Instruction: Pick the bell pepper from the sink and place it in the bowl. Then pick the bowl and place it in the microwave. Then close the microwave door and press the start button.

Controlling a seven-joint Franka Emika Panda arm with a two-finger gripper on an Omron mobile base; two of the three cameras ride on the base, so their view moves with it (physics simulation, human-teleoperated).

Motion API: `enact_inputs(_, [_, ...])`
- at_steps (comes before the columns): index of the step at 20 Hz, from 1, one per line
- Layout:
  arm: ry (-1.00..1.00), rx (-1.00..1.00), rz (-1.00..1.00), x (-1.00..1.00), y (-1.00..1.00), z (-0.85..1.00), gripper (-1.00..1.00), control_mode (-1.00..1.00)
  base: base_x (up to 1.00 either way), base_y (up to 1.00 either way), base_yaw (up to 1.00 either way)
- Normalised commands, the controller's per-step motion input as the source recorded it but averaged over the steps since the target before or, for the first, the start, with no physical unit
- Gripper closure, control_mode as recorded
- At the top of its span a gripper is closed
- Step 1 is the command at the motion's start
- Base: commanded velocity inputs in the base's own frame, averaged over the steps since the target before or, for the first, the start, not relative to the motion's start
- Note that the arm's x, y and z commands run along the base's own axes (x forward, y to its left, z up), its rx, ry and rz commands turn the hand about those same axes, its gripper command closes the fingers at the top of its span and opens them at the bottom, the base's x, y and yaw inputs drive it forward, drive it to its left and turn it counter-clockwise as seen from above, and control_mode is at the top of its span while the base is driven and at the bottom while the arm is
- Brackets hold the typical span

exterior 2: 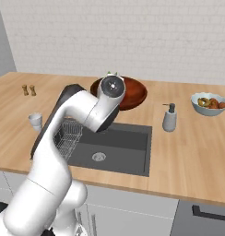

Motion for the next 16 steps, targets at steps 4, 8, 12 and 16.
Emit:
enact_inputs(4, [-0.01,0.06,0.02,-0.32,0.13,0.27,1.00,-1.00,0.00,0.00,0.00])
enact_inputs(8, [0.00,0.03,0.00,-0.38,0.00,0.26,1.00,-1.00,0.00,0.00,0.00])
enact_inputs(12, [0.00,0.00,0.00,-0.11,0.03,0.03,1.00,1.00,-0.31,0.12,0.02])
enact_inputs(16, [0.00,0.00,0.00,0.00,0.00,0.00,1.00,1.00,-0.61,0.10,0.07])
